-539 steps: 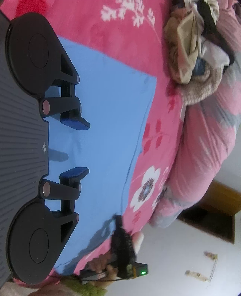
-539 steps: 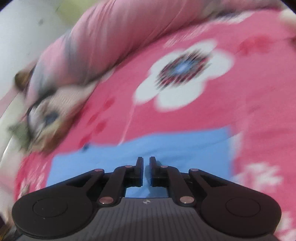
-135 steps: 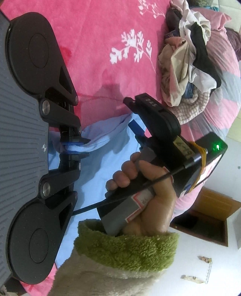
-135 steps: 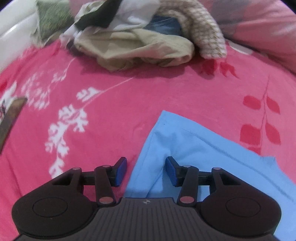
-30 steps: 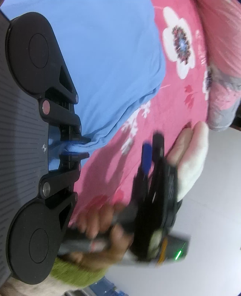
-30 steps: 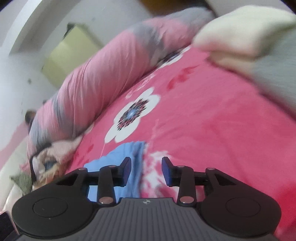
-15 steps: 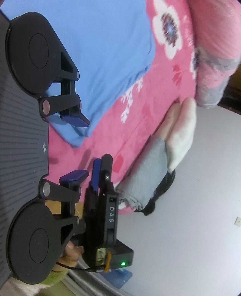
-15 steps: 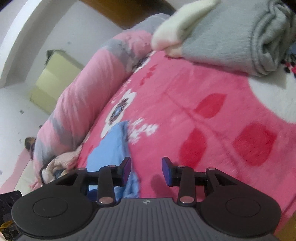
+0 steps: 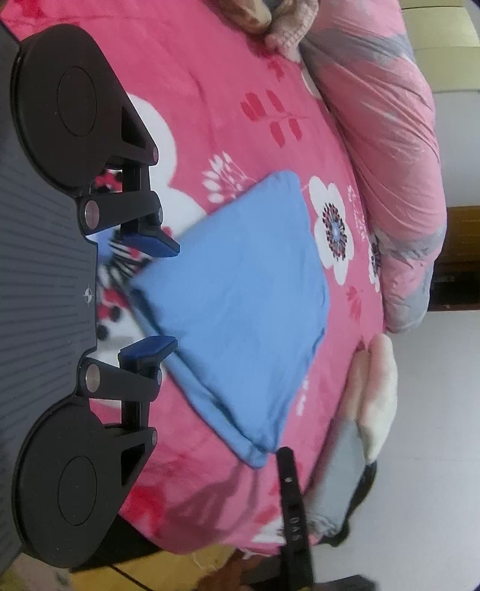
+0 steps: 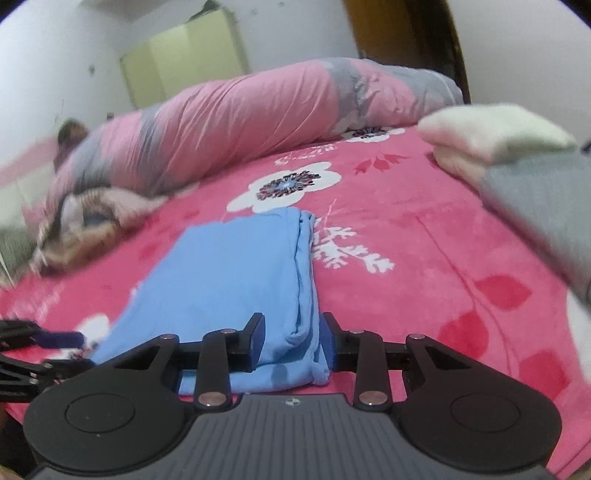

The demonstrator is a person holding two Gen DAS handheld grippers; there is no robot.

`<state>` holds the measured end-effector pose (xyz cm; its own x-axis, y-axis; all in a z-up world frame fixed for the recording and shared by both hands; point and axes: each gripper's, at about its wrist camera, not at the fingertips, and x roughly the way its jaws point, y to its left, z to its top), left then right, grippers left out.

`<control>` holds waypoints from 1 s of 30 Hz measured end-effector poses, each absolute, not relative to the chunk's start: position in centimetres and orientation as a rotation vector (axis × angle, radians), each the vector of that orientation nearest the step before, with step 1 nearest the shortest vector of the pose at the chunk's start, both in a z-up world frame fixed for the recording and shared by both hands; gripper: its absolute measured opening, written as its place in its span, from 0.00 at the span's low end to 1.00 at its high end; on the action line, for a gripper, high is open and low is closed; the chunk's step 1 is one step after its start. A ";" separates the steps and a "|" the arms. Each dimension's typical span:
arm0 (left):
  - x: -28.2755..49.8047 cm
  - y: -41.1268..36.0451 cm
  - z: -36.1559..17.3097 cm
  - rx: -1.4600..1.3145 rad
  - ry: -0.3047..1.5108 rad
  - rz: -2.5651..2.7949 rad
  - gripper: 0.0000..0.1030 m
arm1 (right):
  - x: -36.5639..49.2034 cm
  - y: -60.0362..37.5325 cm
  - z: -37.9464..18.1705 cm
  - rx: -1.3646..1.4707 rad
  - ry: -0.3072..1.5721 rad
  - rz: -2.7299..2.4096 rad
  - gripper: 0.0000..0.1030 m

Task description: Fold clothes

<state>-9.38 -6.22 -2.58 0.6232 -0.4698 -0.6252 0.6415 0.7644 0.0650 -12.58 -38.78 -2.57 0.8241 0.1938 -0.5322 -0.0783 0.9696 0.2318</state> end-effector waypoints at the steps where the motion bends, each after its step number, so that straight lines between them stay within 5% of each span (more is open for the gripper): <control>1: -9.8 -6.2 -2.8 0.313 0.614 -0.646 0.46 | -12.6 -38.4 -2.5 0.173 0.587 0.144 0.33; 8: -10.8 -6.8 -4.1 0.425 0.545 -0.626 0.37 | -12.2 -35.7 -2.9 -0.017 0.612 0.158 0.31; 12: -10.4 -6.1 -4.2 0.373 0.567 -0.612 0.24 | -11.4 -35.9 -3.4 -0.016 0.638 0.131 0.08; 14: -10.2 -5.7 -4.0 0.343 0.570 -0.604 0.19 | -11.4 -36.1 -3.4 -0.001 0.641 0.127 0.06; 19: -9.8 -5.0 -3.9 0.275 0.583 -0.597 0.05 | -12.4 -36.7 -2.0 0.079 0.612 0.120 0.04; 30: -10.9 -4.4 -3.7 0.291 0.539 -0.612 0.00 | -14.1 -38.7 -2.0 0.293 0.635 0.112 0.03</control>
<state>-10.87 -4.40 -3.73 0.6875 -0.4648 -0.5579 0.6120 0.7844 0.1006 -14.08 -38.70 -1.98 0.8008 0.1920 -0.5673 -0.0135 0.9528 0.3034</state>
